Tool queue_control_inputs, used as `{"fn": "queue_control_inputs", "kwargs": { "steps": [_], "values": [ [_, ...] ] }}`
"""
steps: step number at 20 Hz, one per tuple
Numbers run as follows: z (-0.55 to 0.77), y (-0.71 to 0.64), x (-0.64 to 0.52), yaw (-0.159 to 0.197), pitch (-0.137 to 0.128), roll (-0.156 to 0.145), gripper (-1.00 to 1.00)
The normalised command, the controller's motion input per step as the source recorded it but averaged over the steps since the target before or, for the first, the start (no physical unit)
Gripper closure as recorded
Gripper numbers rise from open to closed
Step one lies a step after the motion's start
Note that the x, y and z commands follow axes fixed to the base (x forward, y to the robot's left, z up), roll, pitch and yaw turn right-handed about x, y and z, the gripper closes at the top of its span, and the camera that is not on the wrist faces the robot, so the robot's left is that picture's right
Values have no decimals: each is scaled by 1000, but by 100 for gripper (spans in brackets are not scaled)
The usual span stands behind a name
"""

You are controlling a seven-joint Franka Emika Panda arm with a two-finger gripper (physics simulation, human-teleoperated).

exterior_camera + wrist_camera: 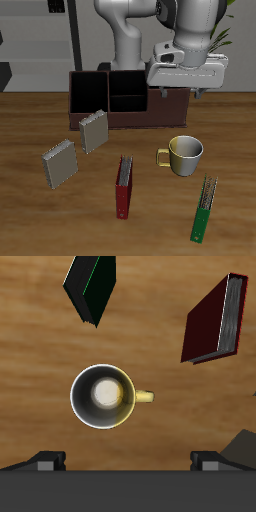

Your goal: Place the white-yellow mug into the back desk caddy's left compartment and place the right yellow book into the back desk caddy's right compartment

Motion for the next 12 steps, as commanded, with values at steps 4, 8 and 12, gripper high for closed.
{"fn": "queue_control_inputs", "kwargs": {
  "steps": [4, 8, 12],
  "values": [
    [-320, 635, 119, 18, 14, 5, -100],
    [-343, 376, 129, 1, 6, -10, -100],
    [-274, 86, 84, -12, -25, -43, -100]
  ]
}}
